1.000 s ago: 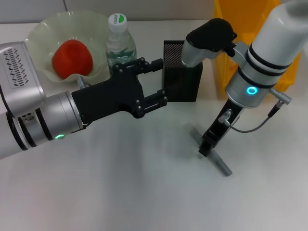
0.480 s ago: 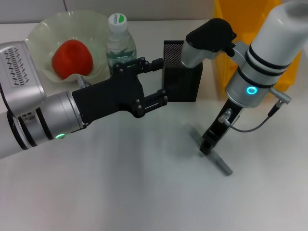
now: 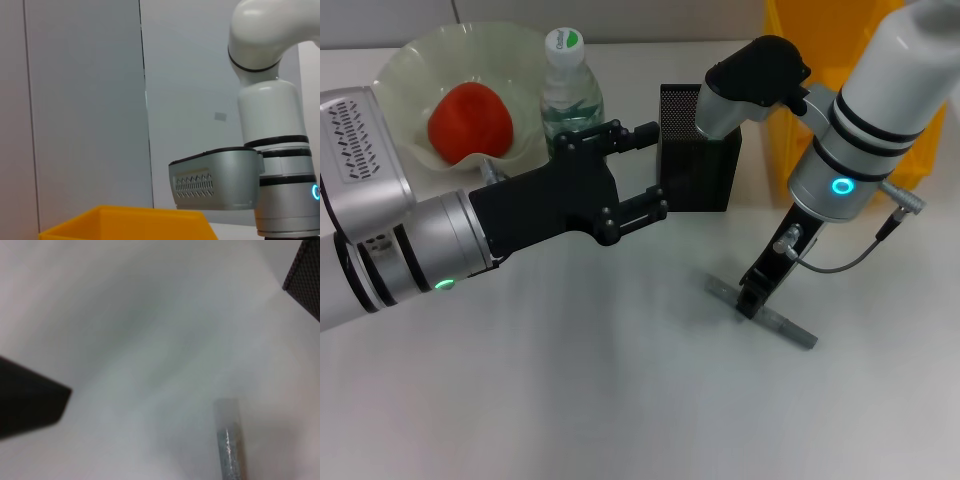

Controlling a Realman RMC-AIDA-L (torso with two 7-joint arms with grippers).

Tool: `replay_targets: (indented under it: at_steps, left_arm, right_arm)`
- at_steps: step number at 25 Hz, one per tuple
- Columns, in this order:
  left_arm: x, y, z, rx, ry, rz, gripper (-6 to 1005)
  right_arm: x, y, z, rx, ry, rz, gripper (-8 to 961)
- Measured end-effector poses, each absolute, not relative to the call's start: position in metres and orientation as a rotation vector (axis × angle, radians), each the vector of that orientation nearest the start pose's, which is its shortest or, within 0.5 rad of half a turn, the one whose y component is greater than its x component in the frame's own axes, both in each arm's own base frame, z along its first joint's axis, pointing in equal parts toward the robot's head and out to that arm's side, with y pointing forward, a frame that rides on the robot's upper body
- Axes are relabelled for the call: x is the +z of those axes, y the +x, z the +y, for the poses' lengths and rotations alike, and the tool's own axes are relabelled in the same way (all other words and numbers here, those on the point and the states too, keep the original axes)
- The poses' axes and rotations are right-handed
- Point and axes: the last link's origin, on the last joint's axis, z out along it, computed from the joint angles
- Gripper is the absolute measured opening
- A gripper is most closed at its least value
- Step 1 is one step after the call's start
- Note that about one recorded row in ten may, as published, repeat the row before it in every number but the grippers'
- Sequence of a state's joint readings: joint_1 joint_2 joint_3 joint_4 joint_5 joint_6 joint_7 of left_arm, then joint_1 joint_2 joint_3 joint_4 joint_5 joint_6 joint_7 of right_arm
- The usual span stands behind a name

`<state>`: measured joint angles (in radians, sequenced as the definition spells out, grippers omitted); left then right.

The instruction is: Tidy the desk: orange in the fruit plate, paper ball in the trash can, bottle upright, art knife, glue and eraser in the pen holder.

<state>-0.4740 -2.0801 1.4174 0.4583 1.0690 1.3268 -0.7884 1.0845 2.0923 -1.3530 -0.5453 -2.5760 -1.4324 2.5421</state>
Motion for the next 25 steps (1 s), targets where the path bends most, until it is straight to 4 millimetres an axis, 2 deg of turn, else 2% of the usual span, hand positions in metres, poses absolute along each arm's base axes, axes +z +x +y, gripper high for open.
replay_targets:
  at_steps: [17, 25]
  left_arm:
    - [-0.0600, -0.2197, 0.3220, -0.981, -2.538, -0.143, 602]
    - [-0.0602, -0.2199, 0.3216, -0.980, -2.539, -0.144, 602]
  right_arm:
    - [-0.0787, 0.1638, 0.3782, -0.868, -2.713, 1.044, 187]
    - [-0.0769, 0.1625, 0.3796, -0.838, -2.712, 1.040, 138]
